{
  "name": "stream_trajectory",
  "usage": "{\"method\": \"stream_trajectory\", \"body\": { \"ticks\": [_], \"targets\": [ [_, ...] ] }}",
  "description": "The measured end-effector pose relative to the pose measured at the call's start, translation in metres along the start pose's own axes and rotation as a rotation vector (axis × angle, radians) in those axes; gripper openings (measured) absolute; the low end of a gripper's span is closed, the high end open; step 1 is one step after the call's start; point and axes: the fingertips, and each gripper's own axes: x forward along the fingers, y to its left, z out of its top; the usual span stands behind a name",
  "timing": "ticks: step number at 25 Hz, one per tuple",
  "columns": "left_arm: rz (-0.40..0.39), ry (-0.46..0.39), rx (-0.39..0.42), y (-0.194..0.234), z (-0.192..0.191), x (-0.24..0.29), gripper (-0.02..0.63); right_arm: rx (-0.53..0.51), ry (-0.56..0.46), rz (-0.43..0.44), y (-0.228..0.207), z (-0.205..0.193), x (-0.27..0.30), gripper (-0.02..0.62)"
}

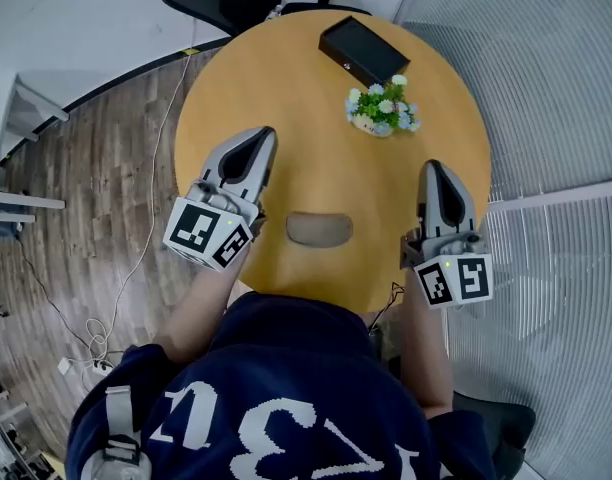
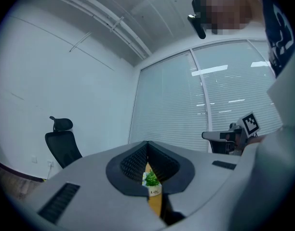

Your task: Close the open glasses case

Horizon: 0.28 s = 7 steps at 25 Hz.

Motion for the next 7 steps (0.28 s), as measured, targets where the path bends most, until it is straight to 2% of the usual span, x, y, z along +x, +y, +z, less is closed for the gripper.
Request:
{"method": "stream_trajectory", "body": {
  "ticks": [7],
  "targets": [
    [-0.002, 0.001, -0.004, -0.0006, 0.0008, -0.0037, 0.014, 0.012, 0.014, -0.015, 0.0019, 0.0, -0.0054, 0.023]
  ]
}}
